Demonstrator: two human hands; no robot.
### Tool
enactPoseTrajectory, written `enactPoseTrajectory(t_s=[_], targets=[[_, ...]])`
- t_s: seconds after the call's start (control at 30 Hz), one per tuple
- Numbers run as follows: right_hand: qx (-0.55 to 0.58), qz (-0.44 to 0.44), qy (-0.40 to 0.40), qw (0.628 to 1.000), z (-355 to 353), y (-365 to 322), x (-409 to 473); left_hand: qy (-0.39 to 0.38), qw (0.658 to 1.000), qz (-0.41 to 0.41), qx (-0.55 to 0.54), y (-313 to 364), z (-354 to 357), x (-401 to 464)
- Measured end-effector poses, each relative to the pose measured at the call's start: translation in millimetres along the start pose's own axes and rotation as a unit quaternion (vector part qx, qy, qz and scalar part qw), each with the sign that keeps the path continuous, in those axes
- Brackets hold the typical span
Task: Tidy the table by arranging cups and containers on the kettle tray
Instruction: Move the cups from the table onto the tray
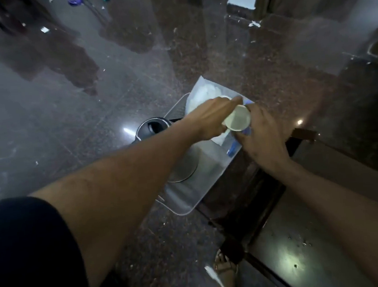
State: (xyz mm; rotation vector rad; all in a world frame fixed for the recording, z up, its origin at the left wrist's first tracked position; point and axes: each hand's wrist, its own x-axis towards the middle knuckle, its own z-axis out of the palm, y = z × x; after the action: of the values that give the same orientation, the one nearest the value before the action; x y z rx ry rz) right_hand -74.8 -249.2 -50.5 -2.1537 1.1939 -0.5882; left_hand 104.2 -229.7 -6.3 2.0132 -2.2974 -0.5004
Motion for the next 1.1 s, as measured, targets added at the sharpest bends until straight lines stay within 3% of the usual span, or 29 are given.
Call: enactPoseTrajectory(t_s=[0.17,0.33,0.47,0.6,0.77,0.87,1.1], targets=[[-0.003,0.005,-0.016,1.0,34.4,-23.9,14.6,-0.04,0.998,-0.014,0.04,-30.1,-11.2,-13.0],[0.0,0.016,-0.032,0.999,37.9,-11.8,3.7,-0.066,0.993,-0.009,0.094,-17.6,-2.0,-12.0],[0.019,0.028,0.012,0.999,22.2,2.5,-19.8,-0.049,0.998,-0.008,0.047,6.5,6.5,-12.9],[0.024,0.085,0.035,0.995,-23.0,44.7,-91.7,-0.035,0.998,0.027,-0.042,84.1,52.2,-9.4],[-0.067,0.234,-0.038,0.969,-85.3,130.1,-216.9,-0.119,0.986,0.013,-0.115,244.9,159.3,-10.0],[-0.106,0.273,-0.077,0.953,-110.3,175.0,-272.4,-0.142,0.979,0.02,-0.144,310.7,214.6,-11.5],[-0.122,0.308,-0.129,0.935,-134.5,230.5,-338.7,-0.181,0.974,0.042,-0.128,381.0,280.7,-22.4]])
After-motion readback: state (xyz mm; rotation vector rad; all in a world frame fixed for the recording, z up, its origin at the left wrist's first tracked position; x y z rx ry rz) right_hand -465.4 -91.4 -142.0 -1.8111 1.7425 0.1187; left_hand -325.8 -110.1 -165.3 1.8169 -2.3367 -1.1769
